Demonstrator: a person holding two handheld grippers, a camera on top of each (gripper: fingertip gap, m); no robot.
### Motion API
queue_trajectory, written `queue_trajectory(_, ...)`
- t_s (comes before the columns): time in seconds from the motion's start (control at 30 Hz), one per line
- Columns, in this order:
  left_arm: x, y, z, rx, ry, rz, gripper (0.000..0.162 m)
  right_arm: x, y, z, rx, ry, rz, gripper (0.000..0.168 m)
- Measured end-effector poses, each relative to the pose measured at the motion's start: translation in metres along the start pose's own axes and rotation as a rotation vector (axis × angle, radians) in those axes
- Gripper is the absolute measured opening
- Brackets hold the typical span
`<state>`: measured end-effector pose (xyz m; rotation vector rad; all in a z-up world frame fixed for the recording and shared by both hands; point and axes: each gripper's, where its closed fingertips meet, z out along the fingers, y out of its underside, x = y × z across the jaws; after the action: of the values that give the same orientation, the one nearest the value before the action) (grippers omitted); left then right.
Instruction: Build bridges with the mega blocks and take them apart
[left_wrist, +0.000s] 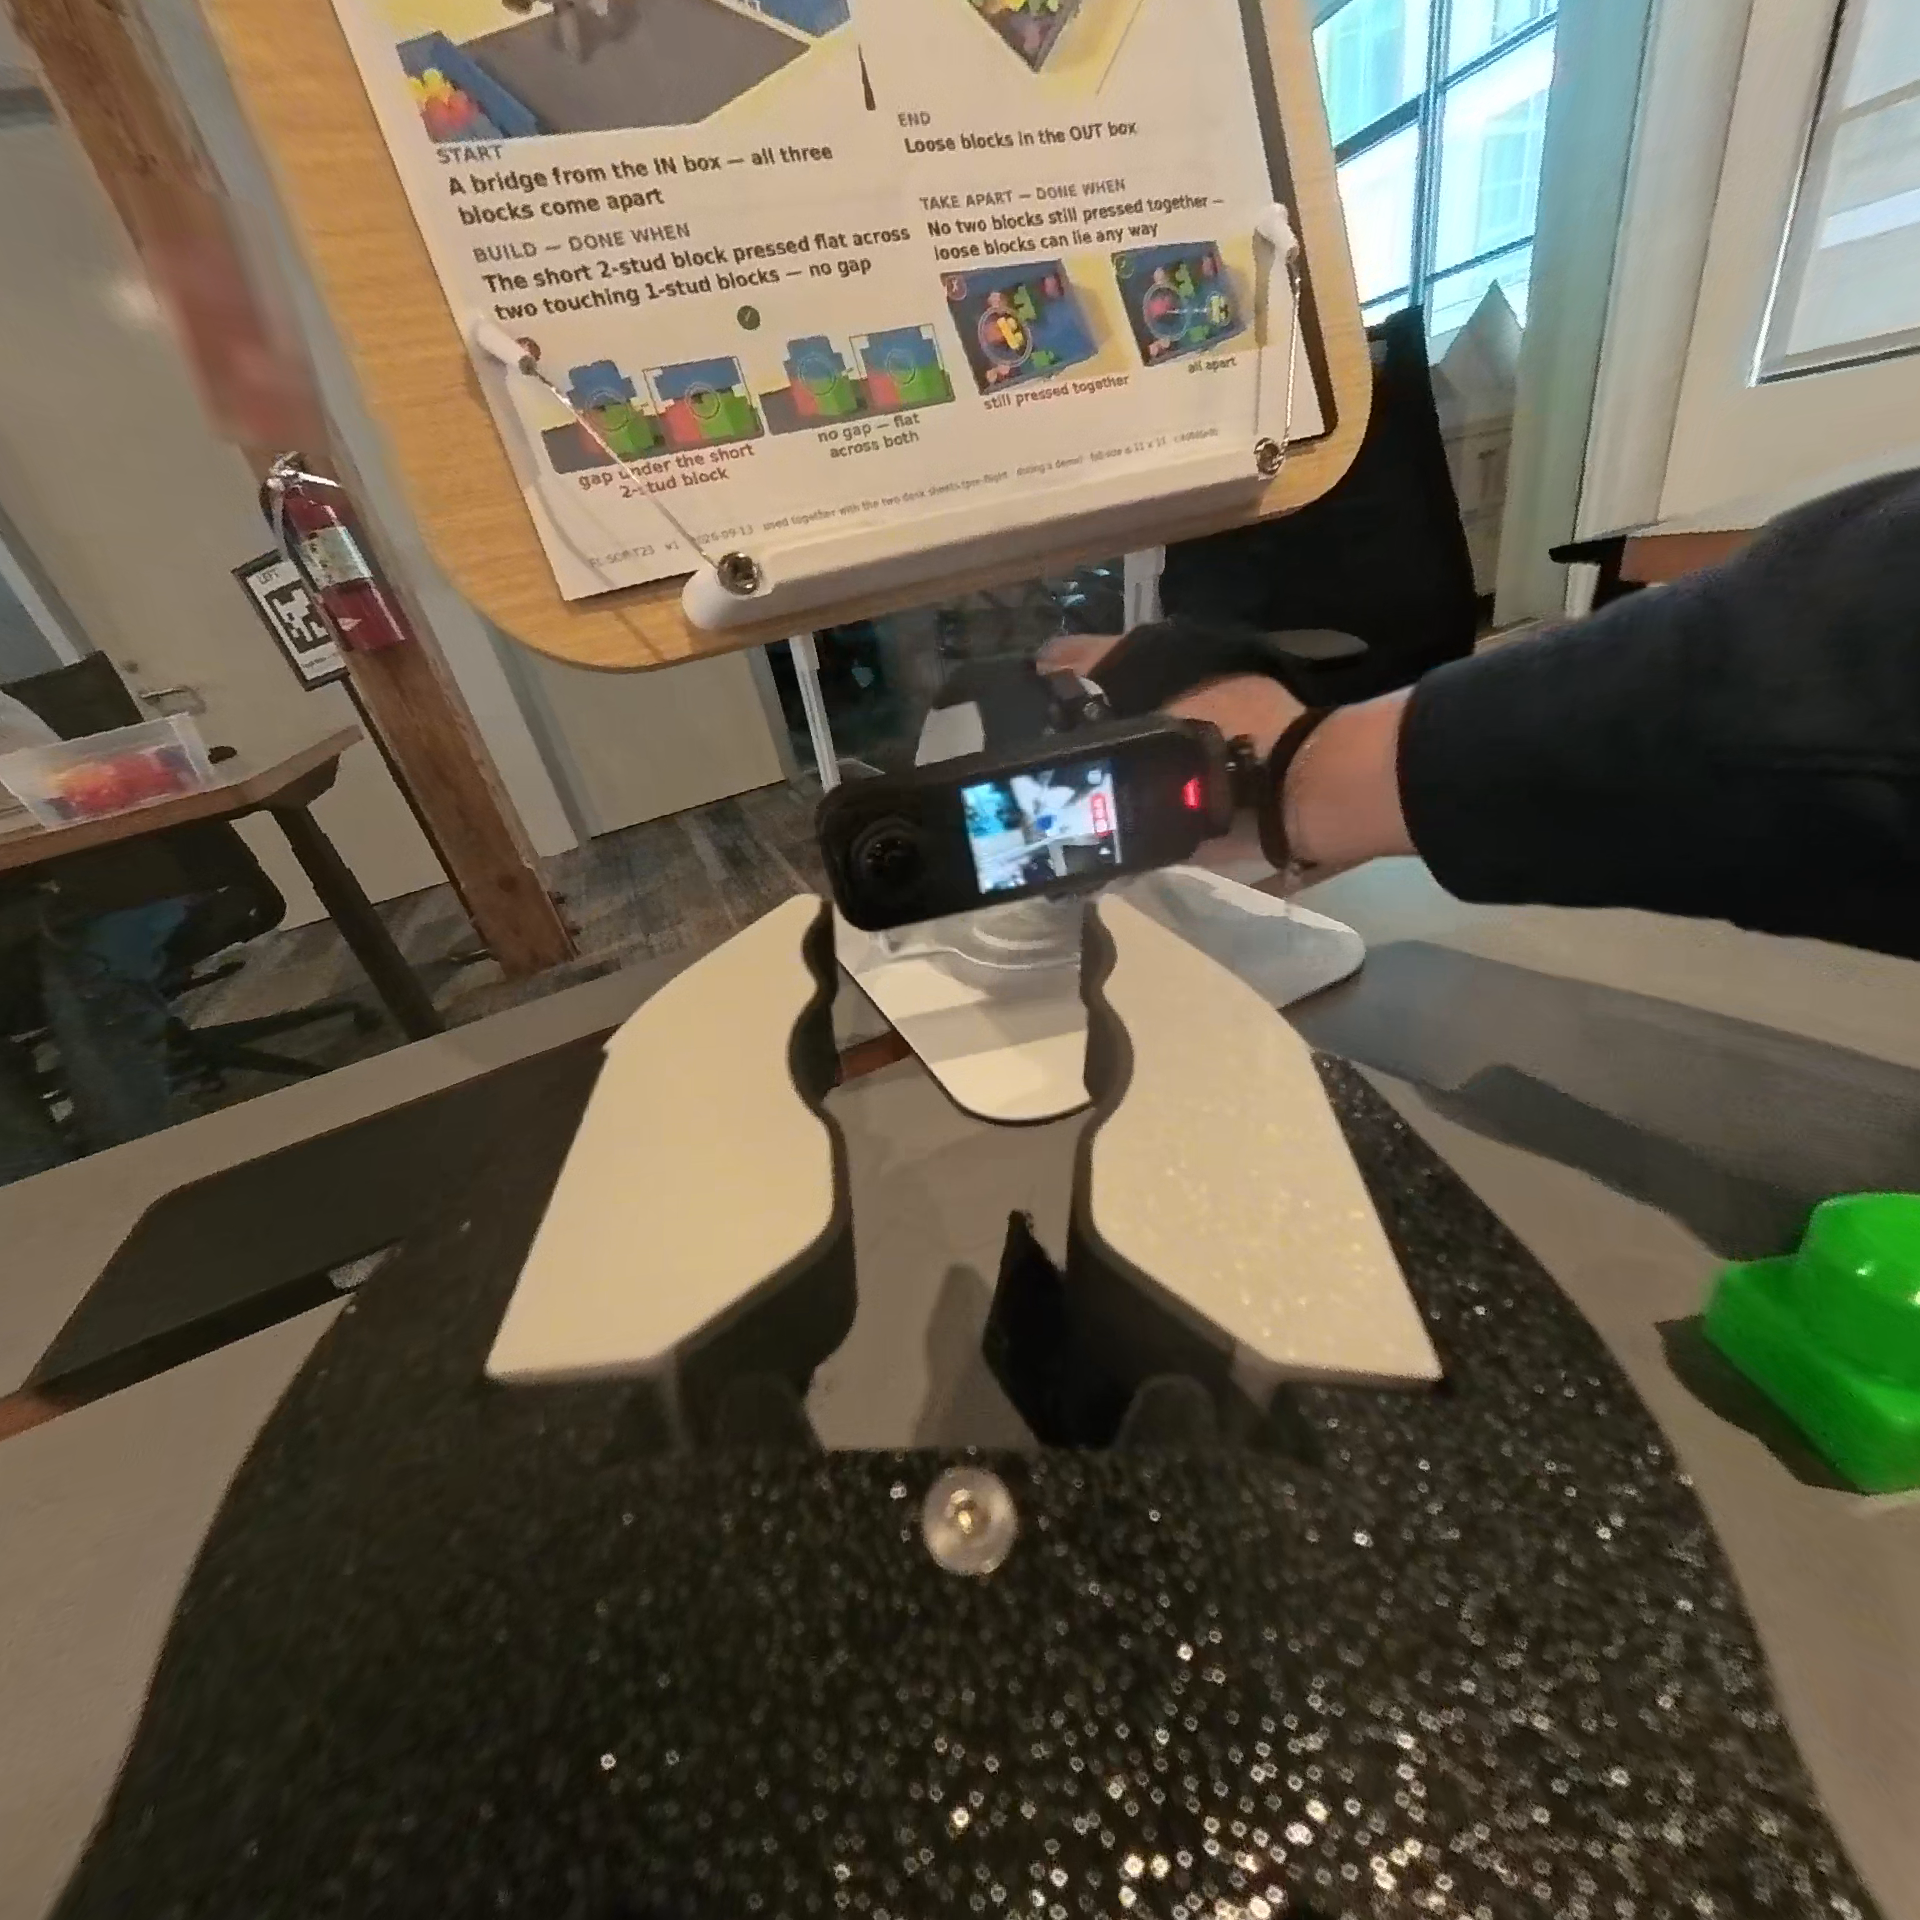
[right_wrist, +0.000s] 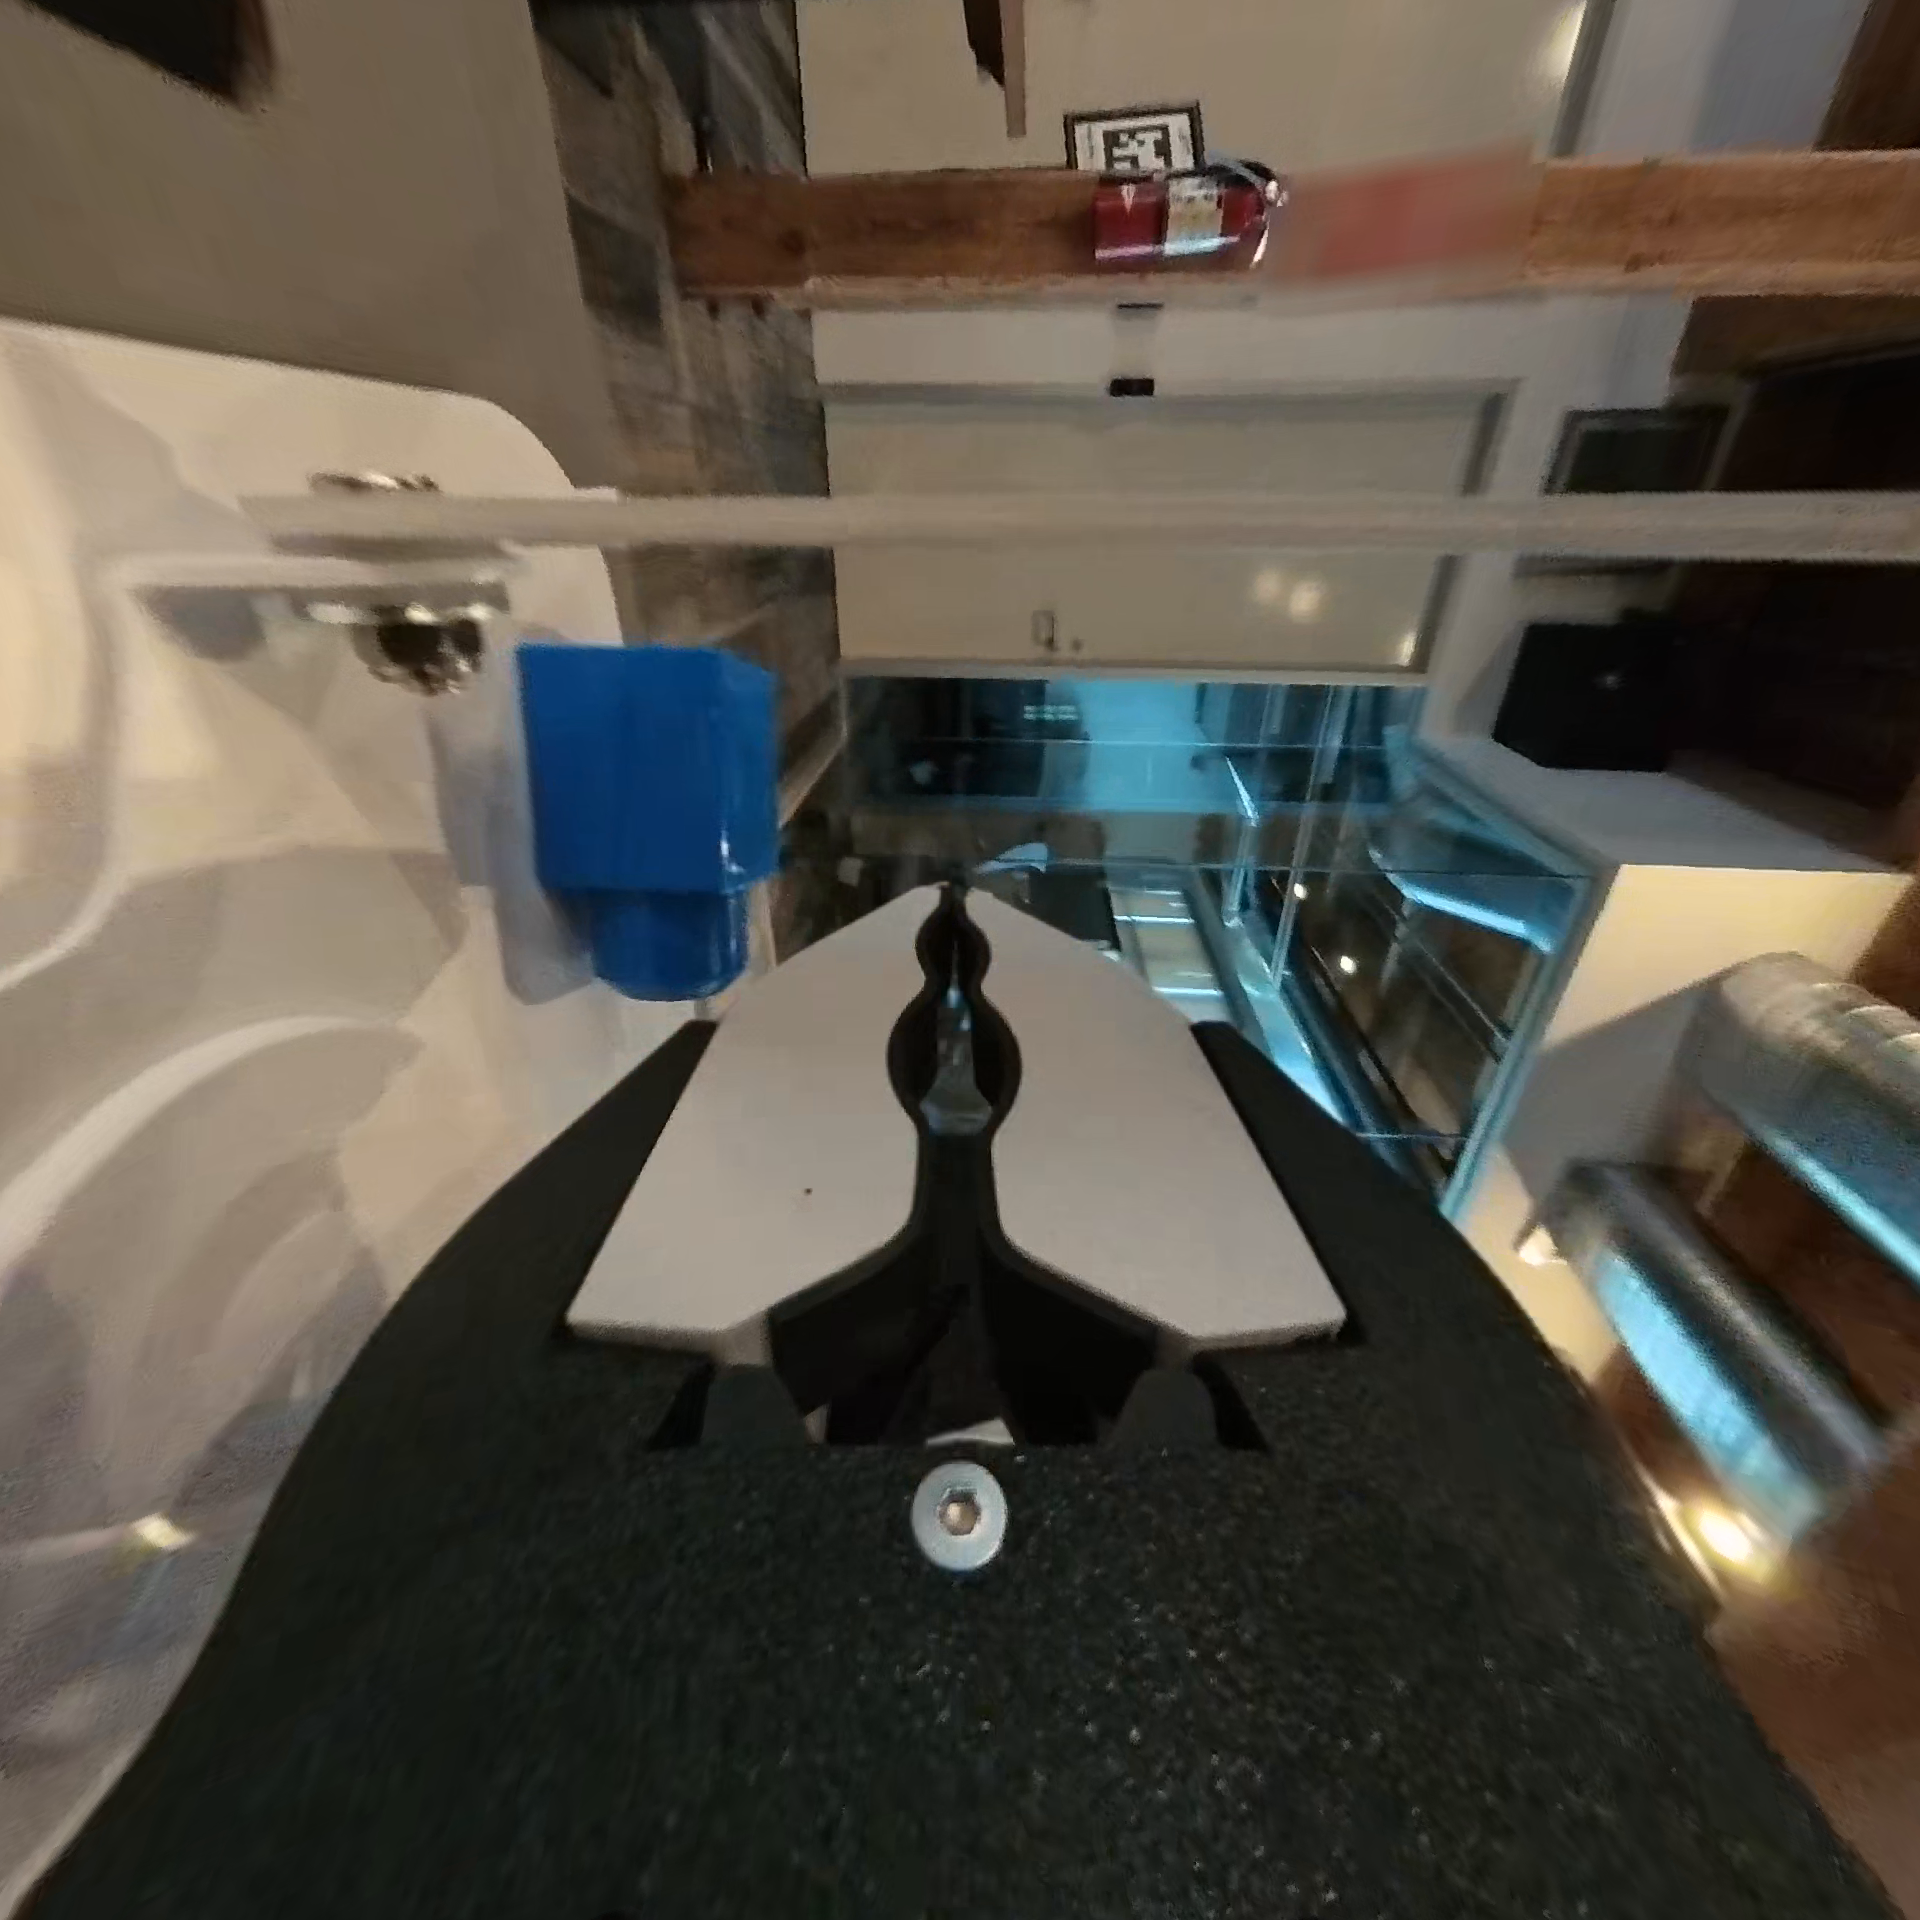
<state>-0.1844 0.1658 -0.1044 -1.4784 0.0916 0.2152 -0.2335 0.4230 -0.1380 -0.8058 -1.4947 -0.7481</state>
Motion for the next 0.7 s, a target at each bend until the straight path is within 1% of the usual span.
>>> queue_trajectory(0.1, 0.001, 0.0, 0.0, 0.001, 0.002, -0.002, 0.043, -0.001, 0.003, 0.009, -0.042, -0.007, -0.047, 0.0)
queue_trajectory(0.23, 0.002, 0.0, 0.0, 0.004, 0.006, 0.001, 0.042, -0.006, -0.003, 0.017, -0.056, -0.025, -0.106, 0.0)
queue_trajectory(0.37, 0.003, -0.001, 0.0, 0.007, 0.009, 0.001, 0.042, -0.011, -0.004, 0.025, -0.097, -0.086, -0.042, 0.0)
queue_trajectory(0.47, 0.002, -0.001, 0.0, 0.007, 0.009, -0.001, 0.042, -0.017, 0.003, 0.031, -0.129, -0.149, -0.067, 0.0)
queue_trajectory(0.57, 0.002, -0.001, 0.0, 0.009, 0.008, -0.004, 0.041, -0.022, -0.003, 0.026, -0.097, -0.225, -0.07, 0.0)
queue_trajectory(0.7, 0.001, -0.001, 0.0, 0.009, 0.006, -0.01, 0.041, -0.031, -0.011, 0.004, -0.062, -0.349, -0.089, 0.0)
